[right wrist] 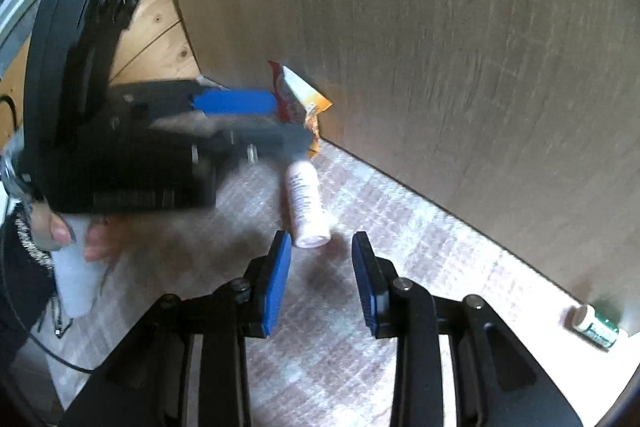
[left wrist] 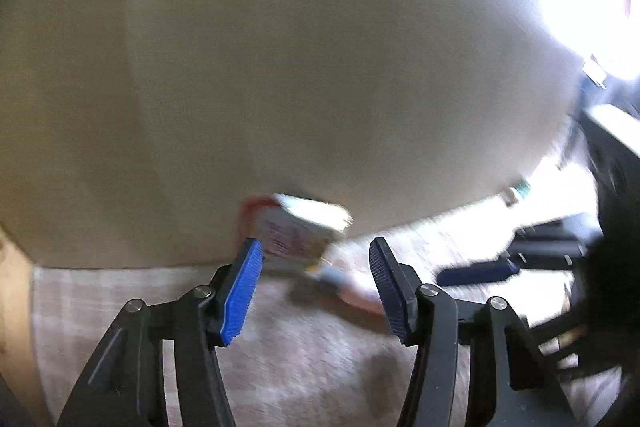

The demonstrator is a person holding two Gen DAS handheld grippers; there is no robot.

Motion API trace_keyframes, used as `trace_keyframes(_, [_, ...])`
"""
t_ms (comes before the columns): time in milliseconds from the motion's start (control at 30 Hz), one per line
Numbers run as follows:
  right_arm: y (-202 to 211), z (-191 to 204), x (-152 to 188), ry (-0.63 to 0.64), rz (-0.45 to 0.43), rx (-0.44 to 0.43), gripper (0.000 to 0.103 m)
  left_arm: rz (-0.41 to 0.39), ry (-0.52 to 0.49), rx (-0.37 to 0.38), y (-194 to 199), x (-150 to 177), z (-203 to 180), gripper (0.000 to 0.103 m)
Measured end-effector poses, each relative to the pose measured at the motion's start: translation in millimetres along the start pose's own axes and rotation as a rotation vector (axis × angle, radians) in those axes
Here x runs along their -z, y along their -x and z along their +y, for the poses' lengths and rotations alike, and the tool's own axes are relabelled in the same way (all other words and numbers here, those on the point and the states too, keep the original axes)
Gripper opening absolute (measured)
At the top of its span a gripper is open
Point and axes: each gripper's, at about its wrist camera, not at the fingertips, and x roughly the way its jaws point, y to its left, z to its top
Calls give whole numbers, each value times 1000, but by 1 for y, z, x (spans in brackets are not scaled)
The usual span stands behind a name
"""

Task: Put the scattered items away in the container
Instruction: 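Grasp the Coffee-mate packet with the left gripper while the right grasps the pink bottle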

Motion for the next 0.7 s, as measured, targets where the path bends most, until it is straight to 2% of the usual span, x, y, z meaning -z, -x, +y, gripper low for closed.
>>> trace_keyframes(133, [-9, 10, -5, 28, -5, 21, 32, 6, -1, -63, -8, -2, -11, 68])
trace_keyframes(333, [-26, 24, -12, 60, -11, 46, 32, 8, 21, -133, -26, 7, -23, 65])
trace_keyframes(400, [-28, 28, -12, 77, -17, 67, 31, 10, 20, -159, -30, 11, -25, 55])
trace_keyframes(433, [-29, 30, -13, 81, -14, 84, 26, 12, 26, -169, -30, 12, -24, 48])
trace_keyframes(467, [-33, 33, -16, 86, -10, 102, 24, 19, 37, -152, -32, 14, -24, 43])
trace_keyframes(500, [-33, 34, -17, 87, -7, 106, 23, 29, 55, -121, -33, 15, -23, 30])
trace_keyframes(667, [-31, 35, -14, 62, 13, 113, 19, 26, 59, -128, -32, 18, -33, 14])
trace_keyframes(700, [-28, 34, -11, 49, 17, 101, 19, 25, 67, -118, -30, 19, -35, 7])
